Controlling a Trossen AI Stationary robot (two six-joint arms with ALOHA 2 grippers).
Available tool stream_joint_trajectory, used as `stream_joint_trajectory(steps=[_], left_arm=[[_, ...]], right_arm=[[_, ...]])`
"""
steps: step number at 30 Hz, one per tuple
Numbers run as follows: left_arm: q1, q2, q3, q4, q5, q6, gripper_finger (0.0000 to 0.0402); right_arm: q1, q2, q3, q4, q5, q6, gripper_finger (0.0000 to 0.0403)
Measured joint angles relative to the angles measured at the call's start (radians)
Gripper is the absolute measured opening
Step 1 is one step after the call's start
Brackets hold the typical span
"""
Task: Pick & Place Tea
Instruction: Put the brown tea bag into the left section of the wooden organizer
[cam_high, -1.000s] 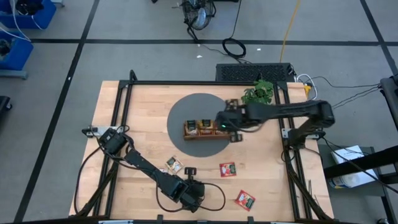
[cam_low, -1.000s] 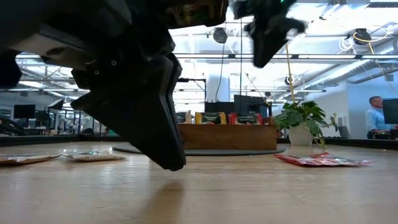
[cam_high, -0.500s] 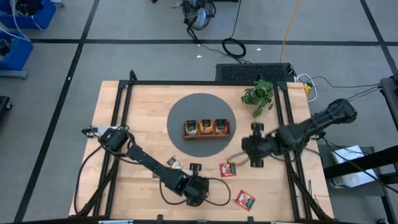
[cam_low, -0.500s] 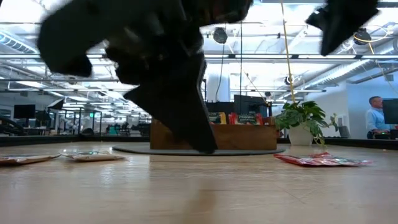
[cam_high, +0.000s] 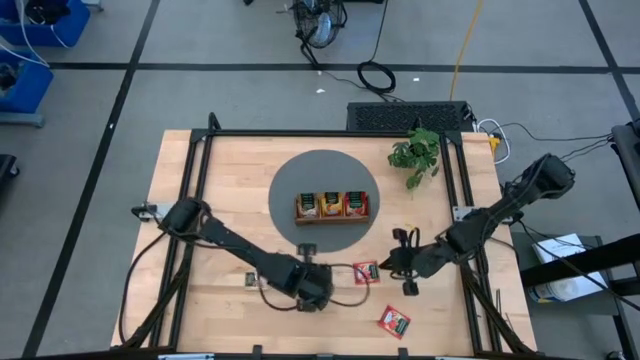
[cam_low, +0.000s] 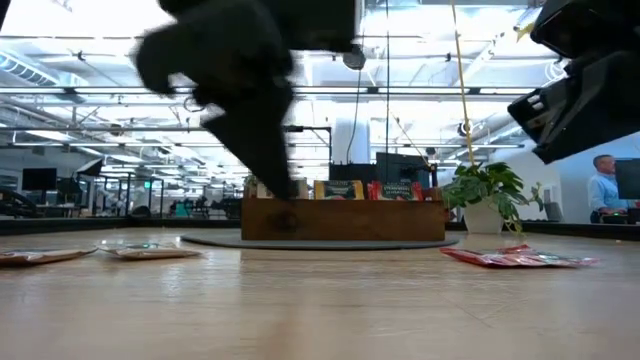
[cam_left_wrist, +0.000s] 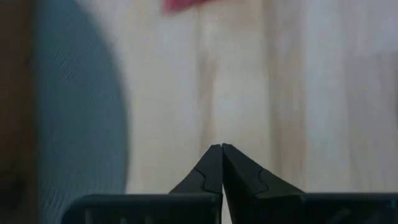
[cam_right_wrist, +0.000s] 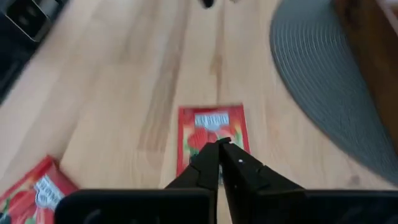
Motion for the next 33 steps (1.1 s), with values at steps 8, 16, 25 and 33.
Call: stream_joint_trajectory(steps=[8,16,25,33], left_arm=[[-0.138,-0.113,-0.077,-0.441,-0.121,-0.588,0.0006],[-0.179,-0.124,-0.257,-0.291,-0.117,-0.785,0.0008],[-0.121,-0.125,-0.356,-0.123,-0.102,-0.731,0.0005],[-0.108,-0.127,-0.371,0.067,-0.132,-0.514,0.0013]], right_arm=[[-0.059,0.038,-0.053,0.241,-0.107,-0.126,0.0001],[-0.166,0.170,-0.053,0.472,-0.307,-0.246,0.0001],[-0.210,0.201,-0.053,0.578,-0.340,-0.354,0.0000],[-0.216,0.201,-0.053,0.574,-0.340,-0.378,0.0000]])
